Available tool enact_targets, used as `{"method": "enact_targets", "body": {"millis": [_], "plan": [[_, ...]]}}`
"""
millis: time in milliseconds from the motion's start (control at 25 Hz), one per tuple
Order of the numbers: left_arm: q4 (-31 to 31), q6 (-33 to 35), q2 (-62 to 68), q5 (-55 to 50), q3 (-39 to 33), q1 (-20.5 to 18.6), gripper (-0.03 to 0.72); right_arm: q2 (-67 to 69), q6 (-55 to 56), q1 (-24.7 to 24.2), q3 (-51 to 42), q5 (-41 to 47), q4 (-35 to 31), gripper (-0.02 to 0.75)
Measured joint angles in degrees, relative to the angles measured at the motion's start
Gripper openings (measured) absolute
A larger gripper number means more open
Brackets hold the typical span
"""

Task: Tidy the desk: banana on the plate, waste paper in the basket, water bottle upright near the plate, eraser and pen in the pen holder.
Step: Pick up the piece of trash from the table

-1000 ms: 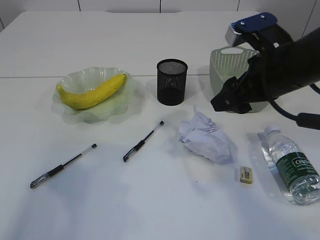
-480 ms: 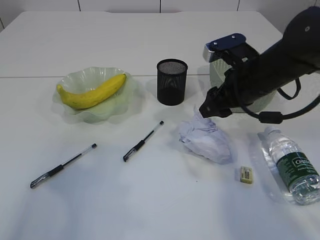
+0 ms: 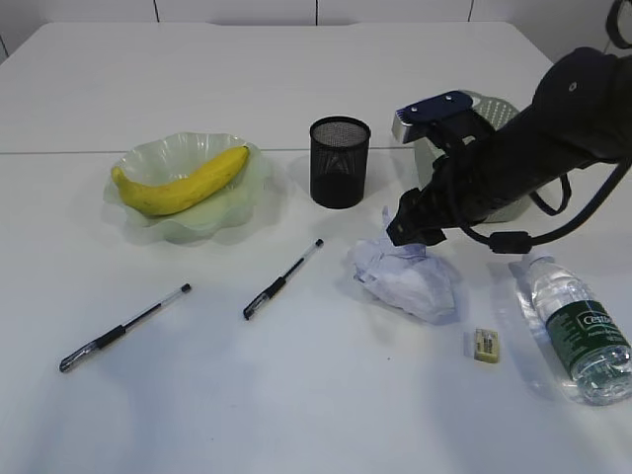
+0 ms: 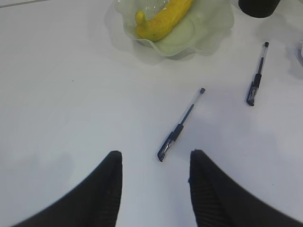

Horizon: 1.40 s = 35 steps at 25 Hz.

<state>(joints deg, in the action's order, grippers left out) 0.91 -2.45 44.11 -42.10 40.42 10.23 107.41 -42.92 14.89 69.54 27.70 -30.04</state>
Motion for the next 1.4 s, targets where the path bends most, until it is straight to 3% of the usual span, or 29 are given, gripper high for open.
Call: {"method": "enact_targets", "body": {"millis": [200, 640, 1400], "plan": [[0.3, 0.0, 0.0, 0.1, 0.0, 0.0, 0.329, 1.9, 0.0, 0.0, 0.1, -0.3, -1.0, 0.412], [0.5, 0.0, 0.0, 0.1, 0.0, 0.0, 0.328, 2.6, 0.0, 0.0, 0.1, -0.3, -1.1, 0.005], [0.5, -0.1, 0.0, 1.2, 0.0, 0.0, 0.328, -4.2, -0.1, 0.0, 3.7, 5.3, -1.1, -0.015]]}}
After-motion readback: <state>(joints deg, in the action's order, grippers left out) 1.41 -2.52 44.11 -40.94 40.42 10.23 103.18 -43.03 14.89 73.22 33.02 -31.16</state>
